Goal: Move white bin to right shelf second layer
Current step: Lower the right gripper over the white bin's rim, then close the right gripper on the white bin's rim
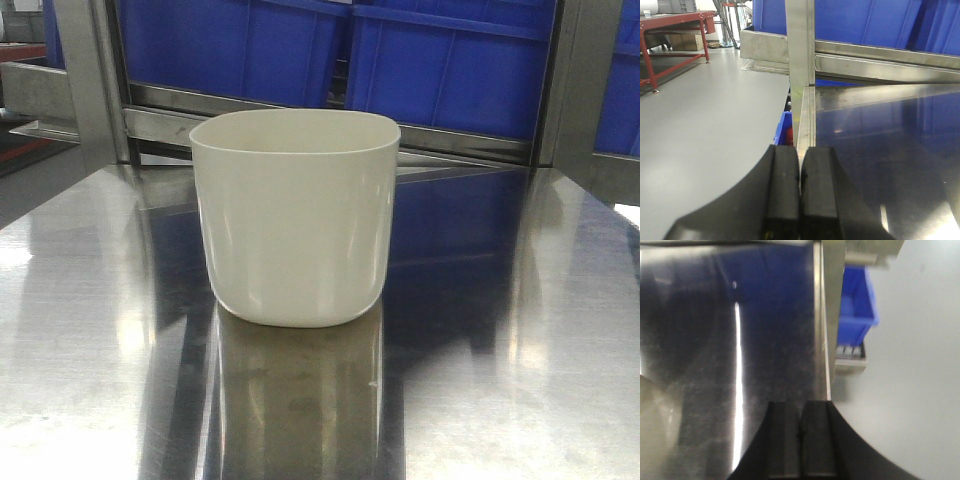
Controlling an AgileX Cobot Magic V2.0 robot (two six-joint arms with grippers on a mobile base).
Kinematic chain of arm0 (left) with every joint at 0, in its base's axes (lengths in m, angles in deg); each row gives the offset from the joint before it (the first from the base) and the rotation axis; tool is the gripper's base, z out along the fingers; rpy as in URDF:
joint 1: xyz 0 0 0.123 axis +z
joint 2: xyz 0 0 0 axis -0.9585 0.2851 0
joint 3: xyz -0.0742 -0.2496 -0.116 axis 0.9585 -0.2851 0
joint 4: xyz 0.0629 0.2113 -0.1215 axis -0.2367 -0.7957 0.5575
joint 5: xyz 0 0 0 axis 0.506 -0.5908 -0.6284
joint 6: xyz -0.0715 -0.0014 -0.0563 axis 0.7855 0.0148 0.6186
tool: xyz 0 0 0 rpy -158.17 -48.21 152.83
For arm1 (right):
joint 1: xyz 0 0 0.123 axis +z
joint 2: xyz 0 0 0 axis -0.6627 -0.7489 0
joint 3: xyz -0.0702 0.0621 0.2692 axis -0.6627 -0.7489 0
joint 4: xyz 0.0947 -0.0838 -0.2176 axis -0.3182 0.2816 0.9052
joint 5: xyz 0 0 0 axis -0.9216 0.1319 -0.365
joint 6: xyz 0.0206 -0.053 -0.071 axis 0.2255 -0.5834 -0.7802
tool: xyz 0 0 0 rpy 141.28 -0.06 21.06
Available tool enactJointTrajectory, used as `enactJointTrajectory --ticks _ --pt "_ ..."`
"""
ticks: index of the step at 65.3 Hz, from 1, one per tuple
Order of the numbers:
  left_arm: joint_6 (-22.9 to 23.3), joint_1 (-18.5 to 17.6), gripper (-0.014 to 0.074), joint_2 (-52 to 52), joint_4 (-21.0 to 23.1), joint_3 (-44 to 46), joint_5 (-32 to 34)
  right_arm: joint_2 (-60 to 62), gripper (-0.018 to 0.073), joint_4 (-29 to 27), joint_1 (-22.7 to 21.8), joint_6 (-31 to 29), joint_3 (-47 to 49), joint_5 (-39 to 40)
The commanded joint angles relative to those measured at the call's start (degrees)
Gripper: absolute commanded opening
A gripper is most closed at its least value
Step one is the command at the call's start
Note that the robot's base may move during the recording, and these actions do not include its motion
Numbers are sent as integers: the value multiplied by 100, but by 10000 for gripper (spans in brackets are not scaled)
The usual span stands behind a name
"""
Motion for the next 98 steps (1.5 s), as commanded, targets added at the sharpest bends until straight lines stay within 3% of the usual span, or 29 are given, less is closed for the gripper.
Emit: enactJointTrajectory --ticks 1,7,15,20,32,51,76,98 --pt "17 -24 85 -92 0 -211 493 -615 62 701 441 1043 569 -88" --pt "17 -24 85 -92 0 -211 493 -1398 146 1074 1010 1531 1091 -542" --pt "17 -24 85 -92 0 -211 493 -2294 312 1141 1580 1780 1755 -895" --pt "17 -24 85 -92 0 -211 493 -2722 353 1141 1845 2016 2122 -1116" --pt "17 -24 85 -92 0 -211 493 -3622 357 1136 2395 2765 3424 -2194" --pt "17 -24 85 -92 0 -211 493 -4414 357 848 3122 2787 5115 -3174" --pt "17 -24 85 -92 0 -211 493 -4855 357 442 3290 2782 5565 -3112" --pt "17 -24 85 -92 0 -211 493 -5067 357 520 3315 2782 5565 -2982"
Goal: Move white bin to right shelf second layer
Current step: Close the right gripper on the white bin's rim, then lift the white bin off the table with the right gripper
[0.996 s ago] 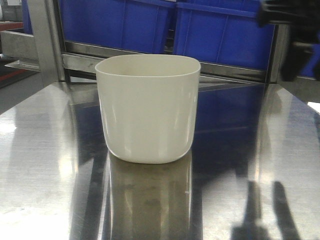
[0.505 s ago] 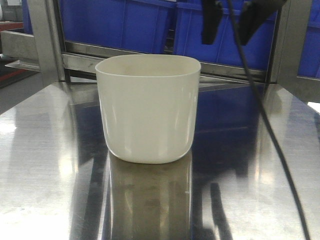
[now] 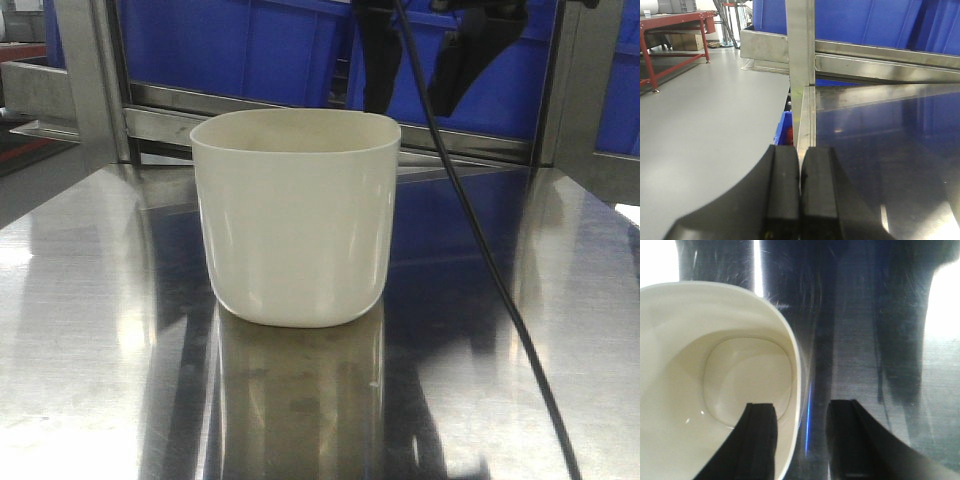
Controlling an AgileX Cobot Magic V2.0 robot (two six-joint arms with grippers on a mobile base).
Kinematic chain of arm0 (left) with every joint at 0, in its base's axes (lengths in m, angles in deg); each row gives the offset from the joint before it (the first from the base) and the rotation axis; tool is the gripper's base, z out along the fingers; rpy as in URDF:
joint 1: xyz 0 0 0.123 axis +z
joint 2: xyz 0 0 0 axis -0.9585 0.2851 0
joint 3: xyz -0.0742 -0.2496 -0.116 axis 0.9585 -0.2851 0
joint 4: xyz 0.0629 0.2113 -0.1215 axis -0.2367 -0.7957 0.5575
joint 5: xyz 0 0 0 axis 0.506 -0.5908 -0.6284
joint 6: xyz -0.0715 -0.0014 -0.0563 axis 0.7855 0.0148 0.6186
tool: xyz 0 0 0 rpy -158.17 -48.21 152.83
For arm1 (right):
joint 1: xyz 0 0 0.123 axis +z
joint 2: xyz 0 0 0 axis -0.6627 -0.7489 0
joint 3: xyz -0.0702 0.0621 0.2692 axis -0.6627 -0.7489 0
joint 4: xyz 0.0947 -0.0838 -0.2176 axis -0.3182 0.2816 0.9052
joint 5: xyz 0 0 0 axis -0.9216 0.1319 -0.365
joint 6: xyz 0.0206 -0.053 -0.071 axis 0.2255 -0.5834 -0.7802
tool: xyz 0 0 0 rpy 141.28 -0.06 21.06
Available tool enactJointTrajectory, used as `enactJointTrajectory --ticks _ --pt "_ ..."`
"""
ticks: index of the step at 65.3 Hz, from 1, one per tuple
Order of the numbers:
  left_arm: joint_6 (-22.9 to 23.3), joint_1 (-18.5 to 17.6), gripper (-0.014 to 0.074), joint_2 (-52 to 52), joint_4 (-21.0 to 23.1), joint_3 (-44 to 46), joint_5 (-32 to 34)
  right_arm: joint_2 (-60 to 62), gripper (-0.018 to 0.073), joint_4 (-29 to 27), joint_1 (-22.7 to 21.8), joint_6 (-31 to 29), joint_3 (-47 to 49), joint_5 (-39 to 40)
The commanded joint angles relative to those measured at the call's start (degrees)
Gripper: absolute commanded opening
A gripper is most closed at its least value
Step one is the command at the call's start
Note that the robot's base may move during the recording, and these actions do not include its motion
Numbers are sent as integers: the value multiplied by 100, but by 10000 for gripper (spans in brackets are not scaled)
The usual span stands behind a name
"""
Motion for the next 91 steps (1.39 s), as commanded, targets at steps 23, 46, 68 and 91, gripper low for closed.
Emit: enactJointTrajectory --ticks 23,46,68,91 --pt "17 -24 85 -92 0 -211 493 -352 350 94 -247 98 193 342" --pt "17 -24 85 -92 0 -211 493 -476 284 94 -241 98 193 407" --pt "17 -24 85 -92 0 -211 493 -394 56 88 -241 92 193 358" --pt "17 -24 85 -92 0 -211 493 741 56 -225 -1220 -2302 -260 196"
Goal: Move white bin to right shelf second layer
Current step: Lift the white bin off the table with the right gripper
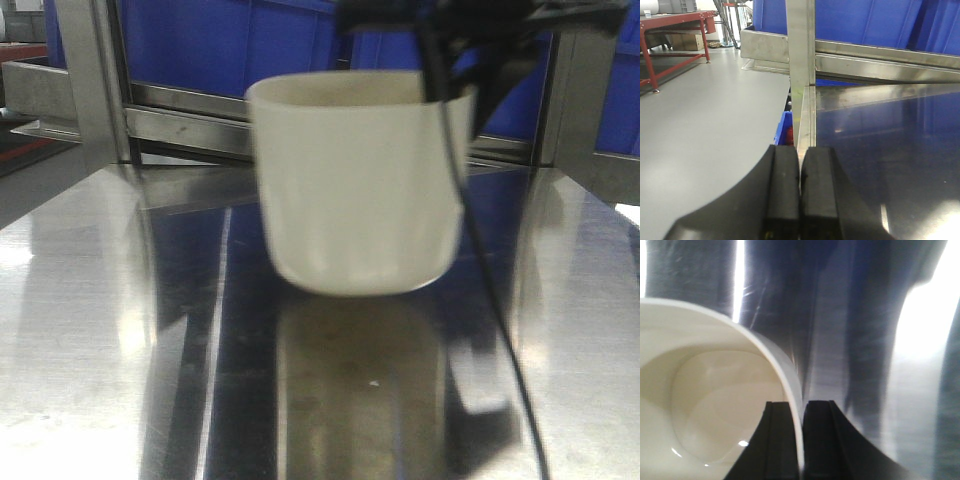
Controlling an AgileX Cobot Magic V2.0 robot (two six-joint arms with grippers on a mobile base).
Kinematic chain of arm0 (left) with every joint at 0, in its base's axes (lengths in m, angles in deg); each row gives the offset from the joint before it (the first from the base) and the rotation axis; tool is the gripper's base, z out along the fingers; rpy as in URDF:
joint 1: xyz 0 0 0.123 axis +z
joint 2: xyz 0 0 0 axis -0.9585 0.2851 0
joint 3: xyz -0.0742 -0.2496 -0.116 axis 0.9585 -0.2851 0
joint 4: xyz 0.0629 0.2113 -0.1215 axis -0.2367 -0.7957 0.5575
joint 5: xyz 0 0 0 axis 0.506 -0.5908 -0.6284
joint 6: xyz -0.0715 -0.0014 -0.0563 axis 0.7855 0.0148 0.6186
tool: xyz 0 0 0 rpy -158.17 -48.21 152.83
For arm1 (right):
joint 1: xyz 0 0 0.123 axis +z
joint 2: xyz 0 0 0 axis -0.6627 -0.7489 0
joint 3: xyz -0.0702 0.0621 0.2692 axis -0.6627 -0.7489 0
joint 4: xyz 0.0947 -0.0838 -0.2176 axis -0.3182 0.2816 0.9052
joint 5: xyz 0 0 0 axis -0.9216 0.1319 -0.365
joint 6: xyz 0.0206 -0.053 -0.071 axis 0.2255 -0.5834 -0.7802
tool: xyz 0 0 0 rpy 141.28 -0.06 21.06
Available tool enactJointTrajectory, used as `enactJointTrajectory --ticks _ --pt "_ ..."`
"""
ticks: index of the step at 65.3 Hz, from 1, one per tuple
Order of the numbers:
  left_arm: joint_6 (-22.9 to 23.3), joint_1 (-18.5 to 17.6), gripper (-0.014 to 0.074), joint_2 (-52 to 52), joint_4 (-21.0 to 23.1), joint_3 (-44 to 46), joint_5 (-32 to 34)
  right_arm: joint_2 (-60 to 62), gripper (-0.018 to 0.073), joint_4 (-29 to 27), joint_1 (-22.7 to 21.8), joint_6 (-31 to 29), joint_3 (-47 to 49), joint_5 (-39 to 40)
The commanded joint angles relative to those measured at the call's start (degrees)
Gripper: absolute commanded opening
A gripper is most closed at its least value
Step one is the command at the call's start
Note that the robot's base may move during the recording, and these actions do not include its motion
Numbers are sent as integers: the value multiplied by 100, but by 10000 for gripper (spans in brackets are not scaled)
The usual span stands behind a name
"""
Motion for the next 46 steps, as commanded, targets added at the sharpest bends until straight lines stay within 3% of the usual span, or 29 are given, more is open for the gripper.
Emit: enactJointTrajectory --ticks 1,16,23,34,46 --pt "17 -24 85 -92 0 -211 493 727 56 -50 -427 -845 -75 165" --pt "17 -24 85 -92 0 -211 493 1771 56 -1120 -1783 -2396 -922 529" --pt "17 -24 85 -92 0 -211 493 2248 56 -1333 -2373 -2985 -1354 713" --pt "17 -24 85 -92 0 -211 493 3222 56 -1337 -3219 -3032 -2291 1430" --pt "17 -24 85 -92 0 -211 493 4238 56 -1344 -3528 -3032 -3281 2033"
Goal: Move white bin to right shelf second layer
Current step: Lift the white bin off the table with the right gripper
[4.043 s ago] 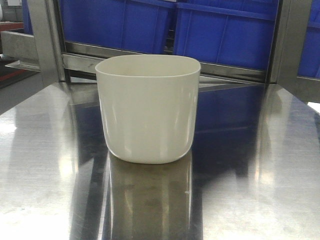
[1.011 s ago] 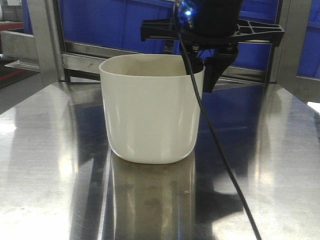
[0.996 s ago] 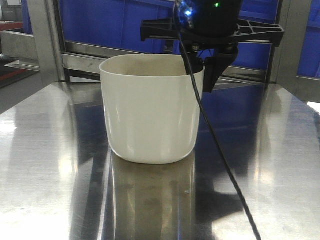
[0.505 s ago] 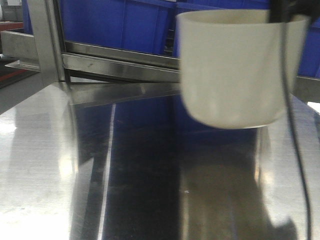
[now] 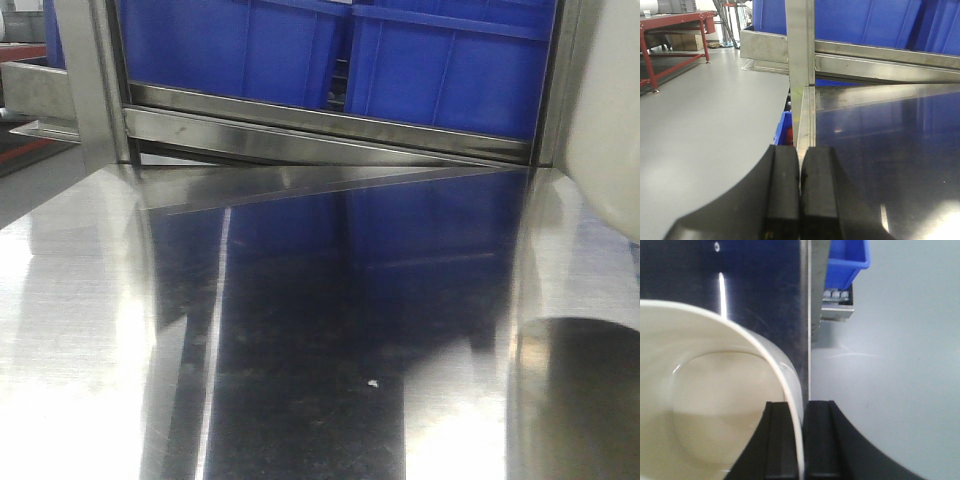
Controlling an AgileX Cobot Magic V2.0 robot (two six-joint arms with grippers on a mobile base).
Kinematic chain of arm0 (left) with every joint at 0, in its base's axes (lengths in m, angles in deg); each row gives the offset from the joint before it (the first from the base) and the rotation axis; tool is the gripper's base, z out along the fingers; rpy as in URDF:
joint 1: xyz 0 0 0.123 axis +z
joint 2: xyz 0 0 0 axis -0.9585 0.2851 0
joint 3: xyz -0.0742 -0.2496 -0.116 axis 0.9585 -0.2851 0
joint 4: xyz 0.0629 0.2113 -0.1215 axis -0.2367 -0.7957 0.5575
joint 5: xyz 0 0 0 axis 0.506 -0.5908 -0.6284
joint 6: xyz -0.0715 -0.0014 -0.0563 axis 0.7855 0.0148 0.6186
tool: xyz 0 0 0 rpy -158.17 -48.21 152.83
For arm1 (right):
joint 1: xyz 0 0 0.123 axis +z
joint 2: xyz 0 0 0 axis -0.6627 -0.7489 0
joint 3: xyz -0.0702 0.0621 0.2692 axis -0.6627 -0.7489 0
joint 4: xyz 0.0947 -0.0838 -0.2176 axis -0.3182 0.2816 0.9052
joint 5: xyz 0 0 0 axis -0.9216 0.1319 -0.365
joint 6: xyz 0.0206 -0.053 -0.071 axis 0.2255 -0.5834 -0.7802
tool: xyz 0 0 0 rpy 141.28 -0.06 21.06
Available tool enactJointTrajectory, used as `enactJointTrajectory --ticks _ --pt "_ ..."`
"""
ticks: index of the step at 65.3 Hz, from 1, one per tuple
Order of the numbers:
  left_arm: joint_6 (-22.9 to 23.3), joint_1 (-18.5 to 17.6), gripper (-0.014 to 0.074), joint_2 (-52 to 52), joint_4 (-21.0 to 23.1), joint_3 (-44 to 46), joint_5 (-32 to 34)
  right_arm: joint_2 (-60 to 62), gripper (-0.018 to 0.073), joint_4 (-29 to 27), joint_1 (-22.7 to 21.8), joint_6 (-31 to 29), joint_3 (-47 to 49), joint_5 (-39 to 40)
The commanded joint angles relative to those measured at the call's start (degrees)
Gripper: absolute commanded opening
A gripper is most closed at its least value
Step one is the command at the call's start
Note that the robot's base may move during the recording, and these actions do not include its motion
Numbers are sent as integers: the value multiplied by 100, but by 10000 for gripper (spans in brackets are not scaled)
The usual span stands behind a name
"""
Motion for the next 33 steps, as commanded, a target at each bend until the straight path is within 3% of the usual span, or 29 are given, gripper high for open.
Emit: enactJointTrajectory --ticks 1,16,33 --pt "17 -24 85 -92 0 -211 493 599 56 -108 -98 -68 -263 704" --pt "17 -24 85 -92 0 -211 493 1690 56 -112 -98 -68 -864 739" --pt "17 -24 85 -92 0 -211 493 2612 56 -112 -98 -68 -924 681"
